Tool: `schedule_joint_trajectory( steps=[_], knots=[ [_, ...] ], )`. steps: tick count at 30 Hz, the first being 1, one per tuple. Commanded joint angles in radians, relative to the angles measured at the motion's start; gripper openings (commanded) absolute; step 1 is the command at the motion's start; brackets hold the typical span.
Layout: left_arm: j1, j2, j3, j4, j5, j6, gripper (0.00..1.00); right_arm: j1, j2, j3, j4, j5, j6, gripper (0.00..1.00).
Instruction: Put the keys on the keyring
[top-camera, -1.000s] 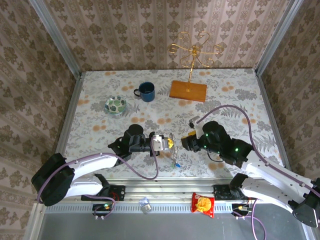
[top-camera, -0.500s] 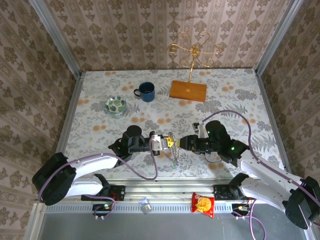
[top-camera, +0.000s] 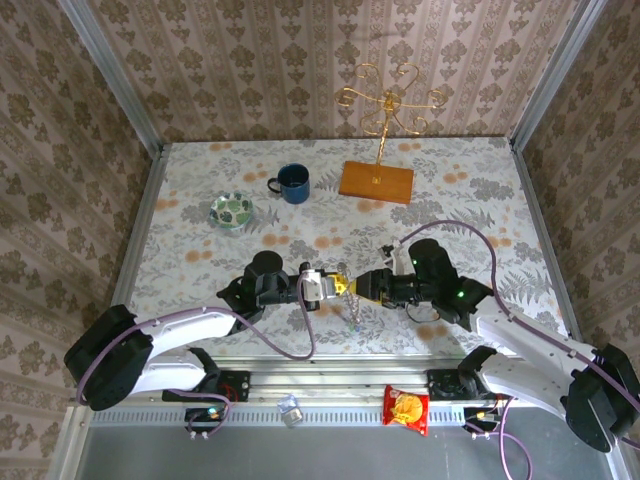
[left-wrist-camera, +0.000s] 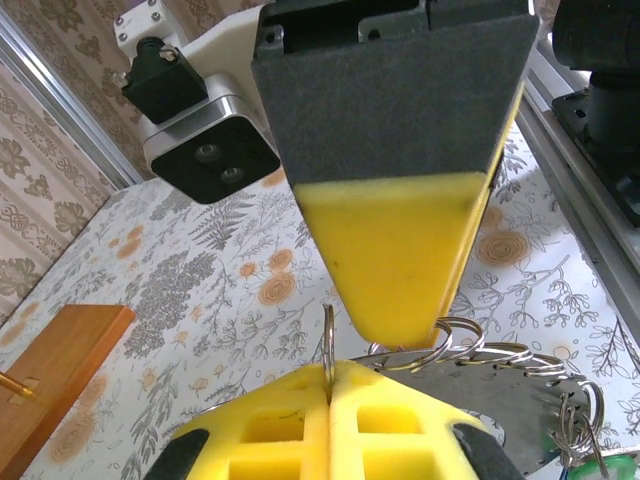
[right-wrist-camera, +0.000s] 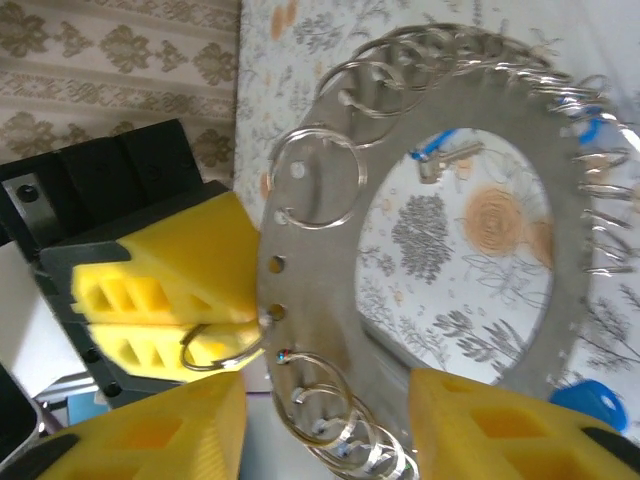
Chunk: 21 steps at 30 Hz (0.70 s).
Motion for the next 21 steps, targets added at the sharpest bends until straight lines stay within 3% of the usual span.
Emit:
schedule_joint_trajectory(
  steps=[1, 6, 16, 21],
  knots=[
    [-0.013, -0.002, -0.008, -0.018, 0.008, 0.034, 0.00, -0.037, -0.054, 0.030, -0.185, 0.091, -0.095, 0.50],
    [-0.029, -0.009, -0.004, -0.080, -0.028, 0.100, 0.00, -0.090, -0.043, 0.106, -0.365, 0.225, -0.222, 0.49],
    [-0.082, -0.035, 0.005, -0.186, -0.100, 0.233, 0.00, -0.091, 0.172, 0.252, -0.288, -0.020, -0.319, 0.45],
    [-0.084, -0.041, -0.002, -0.174, -0.104, 0.241, 0.00, -0.091, 0.193, 0.276, -0.326, 0.025, -0.450, 0.47]
  ],
)
